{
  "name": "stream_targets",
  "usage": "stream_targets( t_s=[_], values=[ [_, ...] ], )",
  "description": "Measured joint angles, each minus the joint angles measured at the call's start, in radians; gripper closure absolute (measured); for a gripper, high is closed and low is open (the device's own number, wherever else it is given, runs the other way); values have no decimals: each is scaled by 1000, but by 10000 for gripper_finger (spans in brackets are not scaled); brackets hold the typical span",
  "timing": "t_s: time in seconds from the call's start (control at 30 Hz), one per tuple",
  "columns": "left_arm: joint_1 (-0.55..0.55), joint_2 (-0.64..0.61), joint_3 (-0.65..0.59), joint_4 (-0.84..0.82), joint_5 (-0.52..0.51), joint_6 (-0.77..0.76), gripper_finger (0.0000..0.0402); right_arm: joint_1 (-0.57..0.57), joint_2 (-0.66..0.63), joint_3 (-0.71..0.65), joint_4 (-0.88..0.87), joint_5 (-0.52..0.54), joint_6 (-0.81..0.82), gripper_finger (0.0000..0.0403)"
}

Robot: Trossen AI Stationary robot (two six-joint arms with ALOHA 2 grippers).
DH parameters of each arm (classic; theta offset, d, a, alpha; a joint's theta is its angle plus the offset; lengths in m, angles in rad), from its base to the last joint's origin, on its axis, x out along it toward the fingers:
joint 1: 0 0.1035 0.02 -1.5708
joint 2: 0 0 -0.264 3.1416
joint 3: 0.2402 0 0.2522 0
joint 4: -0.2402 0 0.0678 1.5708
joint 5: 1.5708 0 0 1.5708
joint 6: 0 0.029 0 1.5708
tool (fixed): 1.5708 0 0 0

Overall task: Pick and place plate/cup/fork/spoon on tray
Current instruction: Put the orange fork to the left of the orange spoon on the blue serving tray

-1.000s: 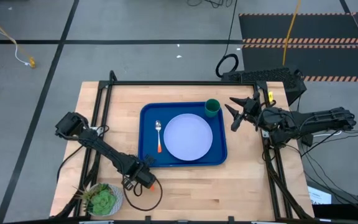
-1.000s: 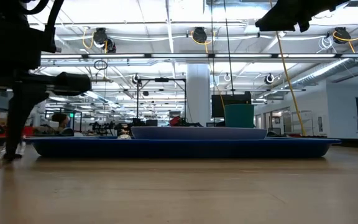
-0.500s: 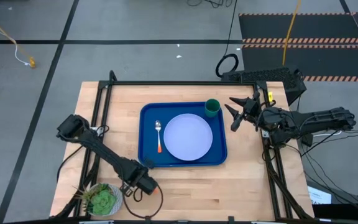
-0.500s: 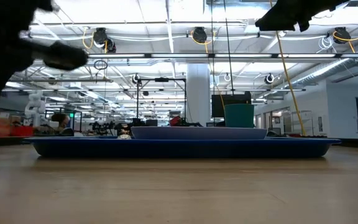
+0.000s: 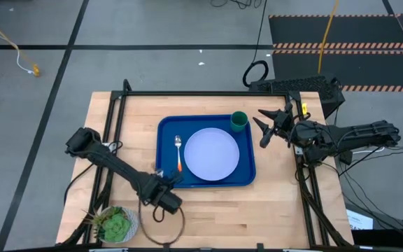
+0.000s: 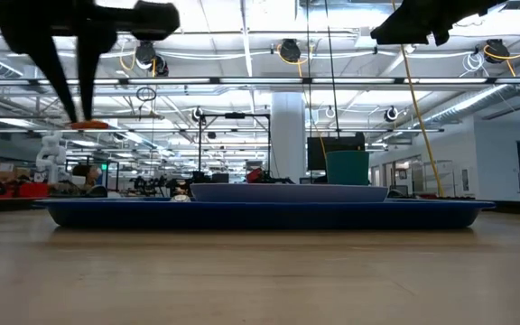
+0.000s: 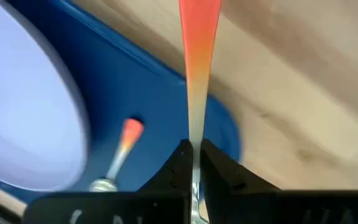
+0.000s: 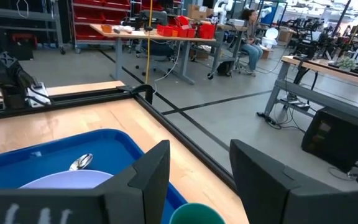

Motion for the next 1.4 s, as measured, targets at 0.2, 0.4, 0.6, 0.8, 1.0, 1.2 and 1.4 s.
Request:
stream_targets(
  t_s=[0.2,0.4,0.6,0.8,1.0,1.2,1.4],
  values=[
    [90,-1,-14,70,-6,196,393,0,0,0,0,0,-10,243],
    [204,-2,-14,77,-5,229,382,0,0,0,-7,0,-10,243],
    [306,-2,-14,117,12,182,389,0,0,0,-8,0,-10,243],
    [328,-2,-14,152,72,305,391,0,0,0,-8,0,-21,243],
    [336,-2,-14,170,72,397,382,0,0,0,-8,0,-39,243],
    [371,-2,-14,177,157,406,394,0,0,0,-8,0,-44,243],
    [392,-2,-14,176,161,410,386,0,0,0,-8,2,-48,243]
  ],
)
